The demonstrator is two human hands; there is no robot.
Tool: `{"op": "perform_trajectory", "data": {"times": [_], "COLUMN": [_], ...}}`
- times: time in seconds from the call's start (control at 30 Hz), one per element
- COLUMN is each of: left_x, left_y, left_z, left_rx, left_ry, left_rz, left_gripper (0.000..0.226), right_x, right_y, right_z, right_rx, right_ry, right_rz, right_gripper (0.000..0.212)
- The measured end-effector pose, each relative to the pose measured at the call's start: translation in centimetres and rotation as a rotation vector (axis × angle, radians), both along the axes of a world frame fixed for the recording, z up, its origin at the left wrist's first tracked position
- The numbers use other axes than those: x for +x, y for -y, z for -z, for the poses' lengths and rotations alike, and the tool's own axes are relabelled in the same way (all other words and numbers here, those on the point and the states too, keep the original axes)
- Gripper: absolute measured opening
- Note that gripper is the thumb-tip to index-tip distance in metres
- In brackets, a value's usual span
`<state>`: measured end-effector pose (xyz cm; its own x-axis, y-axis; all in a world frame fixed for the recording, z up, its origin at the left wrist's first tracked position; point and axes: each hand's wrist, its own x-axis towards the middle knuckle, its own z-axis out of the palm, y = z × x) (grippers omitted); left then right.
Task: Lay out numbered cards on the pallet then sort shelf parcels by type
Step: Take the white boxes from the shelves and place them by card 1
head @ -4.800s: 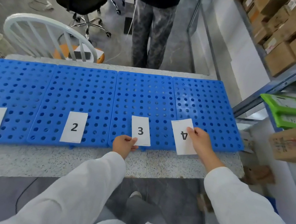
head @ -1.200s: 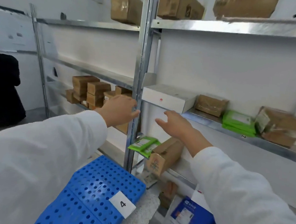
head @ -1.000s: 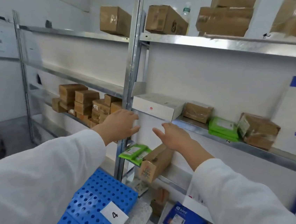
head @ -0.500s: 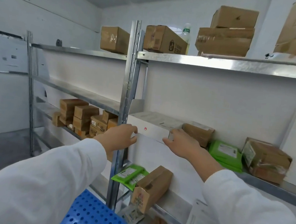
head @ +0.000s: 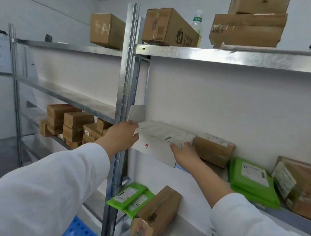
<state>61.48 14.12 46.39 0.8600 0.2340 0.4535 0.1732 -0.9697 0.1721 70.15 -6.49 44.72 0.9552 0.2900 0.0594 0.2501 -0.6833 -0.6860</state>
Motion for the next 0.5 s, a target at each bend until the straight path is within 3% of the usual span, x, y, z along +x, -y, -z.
{"op": "perform_trajectory", "data": {"times": [0.13,0.23,0.4,0.5], "left_x": [3.8,6.4,10.2,11.2], "left_y": [-3.3,-5.2,-7.1,-7.5], "left_z": [0.6,0.8,1.2,1.8], "left_rx": [-0.189,-0.439,-0.700,-0.928], "left_ry": [-0.008,-0.073,-0.146,-0.088], "left_rz": [-0.025,-0.043,-0.030,-0.035], "left_gripper": [0.032,0.029,0.046,0.052], "right_x": [2.6,4.4,5.1,5.4], "right_y": [-2.2,-3.2,-3.7,-3.6], "right_z": [0.9,1.2,1.2,1.2], "right_rx": [0.143,0.250,0.420,0.474], "right_ry": [-0.056,-0.111,-0.255,-0.255], "right_rz": [0.142,0.198,0.211,0.204], "right_gripper": [0.083,0.074,0.052,0.050]}}
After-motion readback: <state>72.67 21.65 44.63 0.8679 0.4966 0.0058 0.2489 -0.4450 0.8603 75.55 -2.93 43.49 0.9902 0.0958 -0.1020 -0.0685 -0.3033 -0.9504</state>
